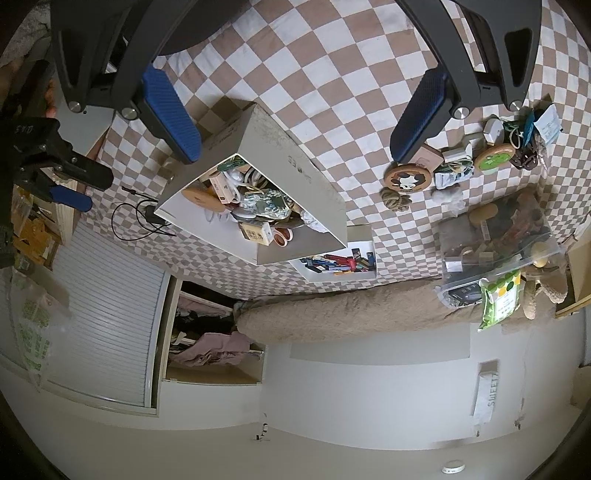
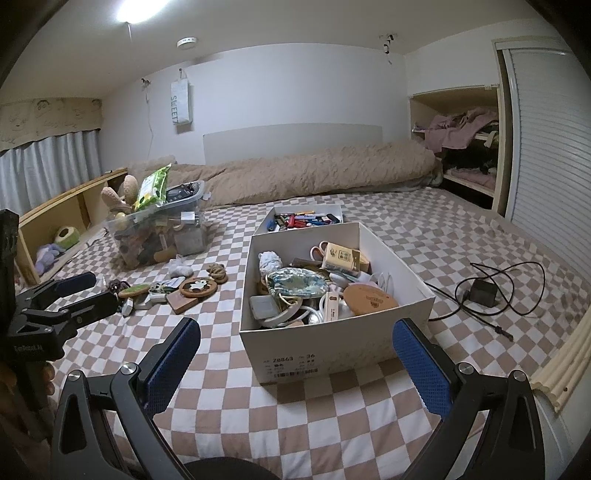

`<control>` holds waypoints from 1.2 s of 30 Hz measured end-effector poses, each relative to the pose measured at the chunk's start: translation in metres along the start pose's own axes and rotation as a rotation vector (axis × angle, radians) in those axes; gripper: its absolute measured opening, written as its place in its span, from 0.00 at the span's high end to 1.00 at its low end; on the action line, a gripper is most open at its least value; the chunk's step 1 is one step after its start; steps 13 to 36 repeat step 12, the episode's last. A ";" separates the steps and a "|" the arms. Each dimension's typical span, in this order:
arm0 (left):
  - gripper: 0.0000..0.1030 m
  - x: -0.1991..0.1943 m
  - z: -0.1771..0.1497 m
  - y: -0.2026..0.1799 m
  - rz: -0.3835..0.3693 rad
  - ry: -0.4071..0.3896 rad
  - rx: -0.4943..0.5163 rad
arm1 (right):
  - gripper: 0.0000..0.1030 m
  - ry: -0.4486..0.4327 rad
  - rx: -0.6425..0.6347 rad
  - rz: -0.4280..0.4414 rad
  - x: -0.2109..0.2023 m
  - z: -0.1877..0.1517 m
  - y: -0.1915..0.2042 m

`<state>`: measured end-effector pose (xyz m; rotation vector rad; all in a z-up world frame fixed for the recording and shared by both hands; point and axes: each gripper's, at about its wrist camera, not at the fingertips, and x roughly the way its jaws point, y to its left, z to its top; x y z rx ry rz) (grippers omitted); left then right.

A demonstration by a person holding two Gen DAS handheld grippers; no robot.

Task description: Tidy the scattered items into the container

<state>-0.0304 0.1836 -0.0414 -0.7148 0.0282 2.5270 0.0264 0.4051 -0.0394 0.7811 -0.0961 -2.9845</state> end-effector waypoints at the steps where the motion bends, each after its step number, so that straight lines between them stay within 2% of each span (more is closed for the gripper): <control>1: 0.00 0.000 0.000 0.000 0.000 0.000 0.000 | 0.00 0.002 -0.001 0.000 0.000 0.000 0.000; 10: 0.00 0.000 0.001 0.003 0.047 -0.015 -0.018 | 0.00 0.003 -0.004 -0.001 0.000 -0.002 0.002; 36: 0.00 0.000 0.001 0.003 0.044 -0.014 -0.020 | 0.00 0.003 -0.004 -0.001 0.000 -0.001 0.001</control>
